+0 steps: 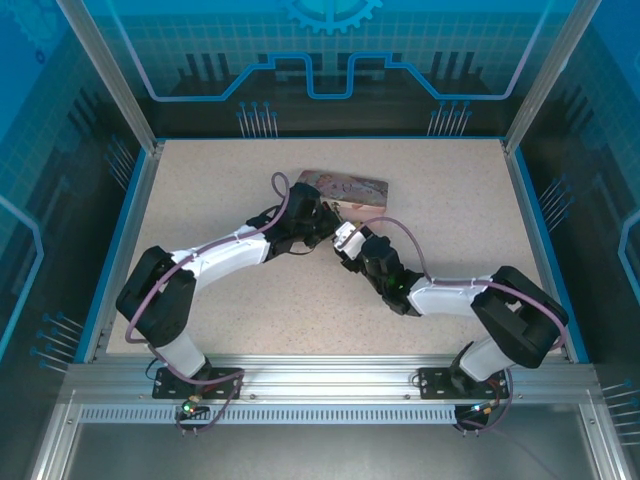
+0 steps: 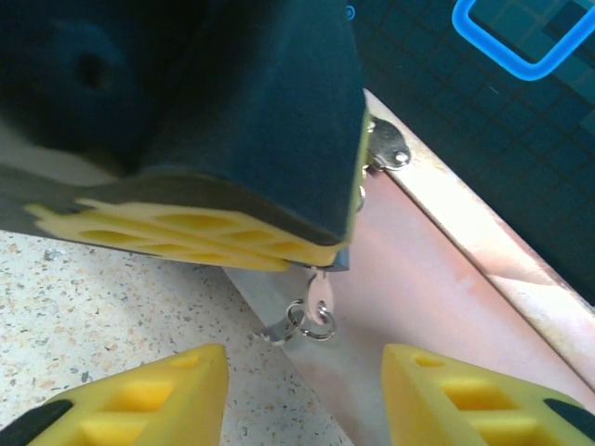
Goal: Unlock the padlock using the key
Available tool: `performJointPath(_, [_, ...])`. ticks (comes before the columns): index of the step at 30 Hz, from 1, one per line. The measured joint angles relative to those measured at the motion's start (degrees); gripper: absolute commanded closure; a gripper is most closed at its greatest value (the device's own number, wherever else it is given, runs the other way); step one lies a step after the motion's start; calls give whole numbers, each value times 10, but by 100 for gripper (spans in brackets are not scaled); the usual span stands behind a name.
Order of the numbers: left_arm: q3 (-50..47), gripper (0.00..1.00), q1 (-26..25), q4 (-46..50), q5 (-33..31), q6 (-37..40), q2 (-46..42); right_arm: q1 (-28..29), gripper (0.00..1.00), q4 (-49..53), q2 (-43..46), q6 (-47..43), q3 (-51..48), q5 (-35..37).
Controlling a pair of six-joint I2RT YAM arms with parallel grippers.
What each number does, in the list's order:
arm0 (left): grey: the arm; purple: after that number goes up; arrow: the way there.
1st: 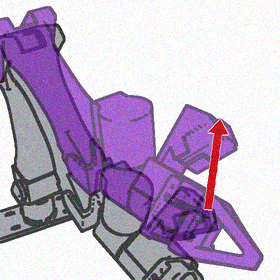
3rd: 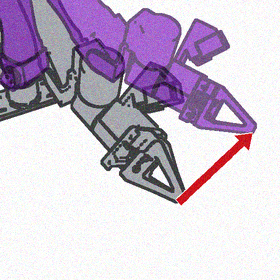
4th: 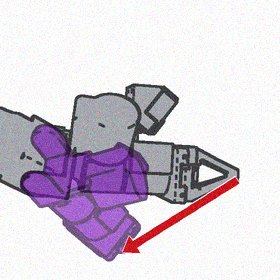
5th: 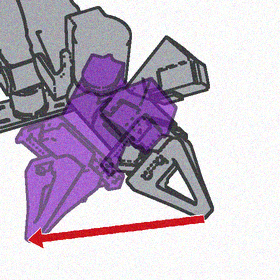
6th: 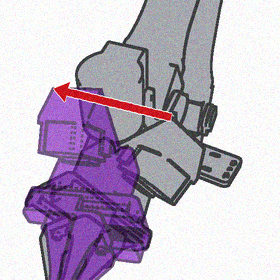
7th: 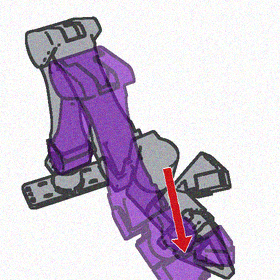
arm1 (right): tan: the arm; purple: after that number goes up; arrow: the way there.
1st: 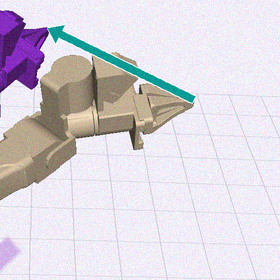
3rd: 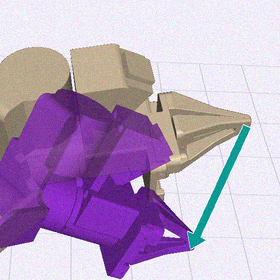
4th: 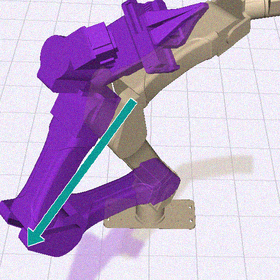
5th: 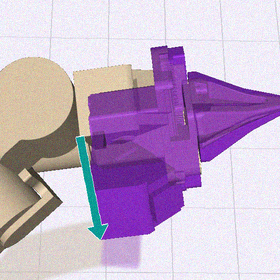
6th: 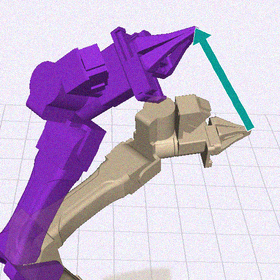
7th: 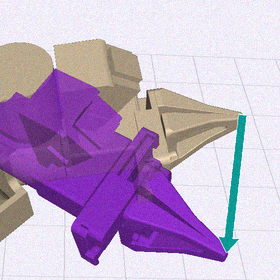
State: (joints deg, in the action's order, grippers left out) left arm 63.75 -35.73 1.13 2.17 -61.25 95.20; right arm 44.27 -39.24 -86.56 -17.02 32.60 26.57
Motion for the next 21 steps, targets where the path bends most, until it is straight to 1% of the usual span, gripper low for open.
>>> performJointPath(4, [-3,100,0,-2,3,-3,0,-12,54,-1,0,1,0,-7])
performJointPath(9, [-3,100,1,-2,5,-4,-1,-22,42,-15,11,3,-11,-26])
performJointPath(14, [-3,100,10,-2,13,-4,-6,-22,35,-25,35,-4,-40,-30])
performJointPath(21, [-3,100,28,7,32,-3,-23,-7,32,-35,44,-48,-51,-19])
